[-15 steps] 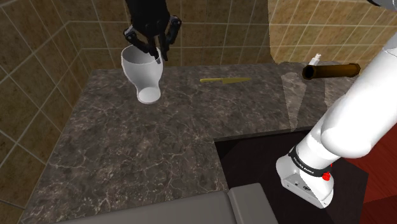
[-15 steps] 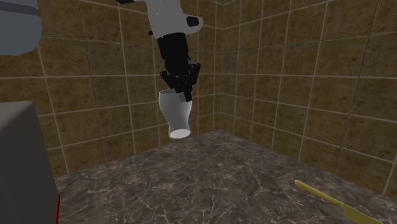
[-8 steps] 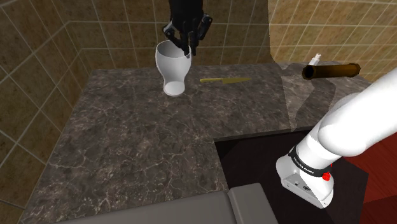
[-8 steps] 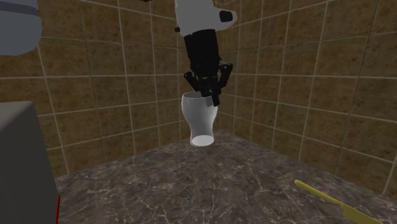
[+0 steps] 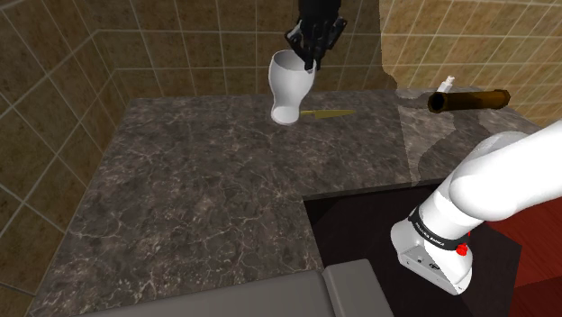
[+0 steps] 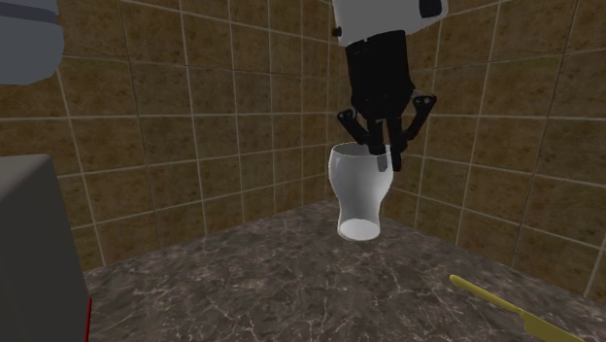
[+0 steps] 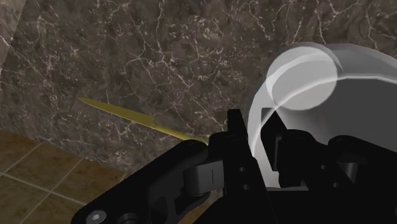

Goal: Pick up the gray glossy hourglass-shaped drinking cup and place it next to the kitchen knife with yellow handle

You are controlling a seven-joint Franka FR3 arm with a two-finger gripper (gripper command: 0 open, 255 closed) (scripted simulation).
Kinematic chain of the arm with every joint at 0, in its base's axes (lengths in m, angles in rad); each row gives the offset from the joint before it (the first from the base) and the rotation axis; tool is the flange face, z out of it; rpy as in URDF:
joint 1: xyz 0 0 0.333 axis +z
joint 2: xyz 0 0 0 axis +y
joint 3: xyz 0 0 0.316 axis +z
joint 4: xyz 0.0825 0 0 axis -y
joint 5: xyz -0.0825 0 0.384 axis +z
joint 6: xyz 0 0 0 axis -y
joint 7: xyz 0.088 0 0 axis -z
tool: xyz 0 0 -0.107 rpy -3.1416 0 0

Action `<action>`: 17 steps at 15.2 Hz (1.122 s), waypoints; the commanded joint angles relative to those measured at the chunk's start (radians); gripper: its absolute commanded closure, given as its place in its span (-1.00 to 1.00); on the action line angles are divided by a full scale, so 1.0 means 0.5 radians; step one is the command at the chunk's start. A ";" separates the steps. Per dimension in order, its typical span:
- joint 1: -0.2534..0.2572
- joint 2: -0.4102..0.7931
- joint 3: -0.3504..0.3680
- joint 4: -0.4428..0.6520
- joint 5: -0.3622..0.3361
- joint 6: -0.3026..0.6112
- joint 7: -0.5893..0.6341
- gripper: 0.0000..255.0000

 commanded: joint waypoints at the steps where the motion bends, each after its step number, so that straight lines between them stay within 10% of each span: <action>1: -0.014 -0.075 -0.084 -0.073 -0.009 0.011 -0.104 1.00; 17: -0.204 -0.466 -0.770 -0.457 -0.275 0.107 -0.882 1.00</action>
